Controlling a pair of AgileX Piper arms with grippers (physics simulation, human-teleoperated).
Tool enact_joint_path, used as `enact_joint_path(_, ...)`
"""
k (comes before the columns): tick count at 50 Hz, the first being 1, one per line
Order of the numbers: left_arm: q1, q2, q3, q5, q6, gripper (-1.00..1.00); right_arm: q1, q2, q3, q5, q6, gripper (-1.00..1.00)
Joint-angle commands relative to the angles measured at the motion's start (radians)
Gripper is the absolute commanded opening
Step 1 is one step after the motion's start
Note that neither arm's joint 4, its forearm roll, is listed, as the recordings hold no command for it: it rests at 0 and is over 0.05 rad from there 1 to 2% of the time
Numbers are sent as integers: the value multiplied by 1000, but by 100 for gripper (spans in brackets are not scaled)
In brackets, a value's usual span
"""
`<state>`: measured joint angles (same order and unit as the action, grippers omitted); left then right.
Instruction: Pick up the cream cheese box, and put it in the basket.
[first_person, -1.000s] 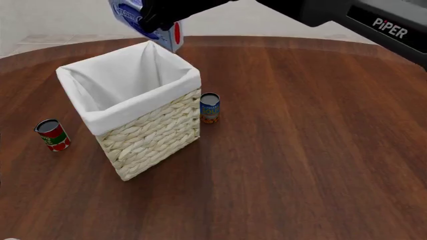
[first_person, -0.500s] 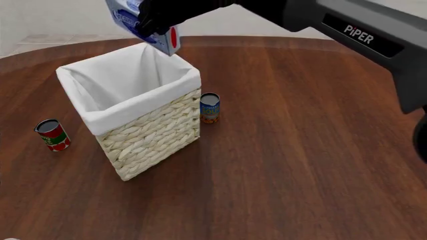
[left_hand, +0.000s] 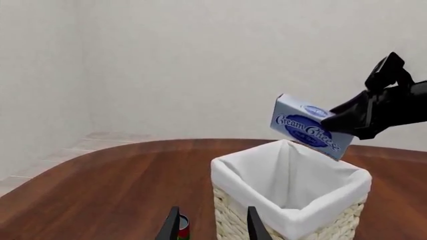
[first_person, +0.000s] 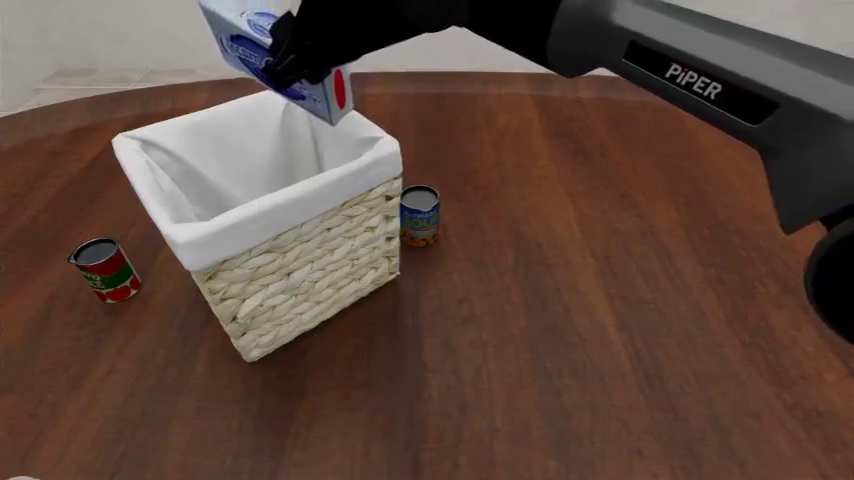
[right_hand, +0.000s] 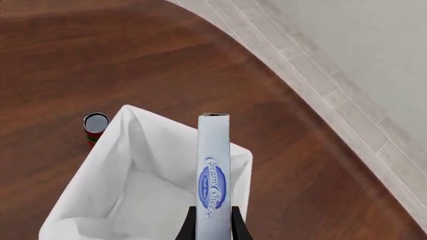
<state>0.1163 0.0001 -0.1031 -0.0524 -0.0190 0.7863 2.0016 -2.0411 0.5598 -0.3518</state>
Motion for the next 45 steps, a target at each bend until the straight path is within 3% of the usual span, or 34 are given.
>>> enact_joint_path(1,3,0,-7,3,-2,100,0,5,-9,-8,18,-100)
enact_joint_path(45,9,0,-32,17,-13,100,9,68,-99,23,35,-100)
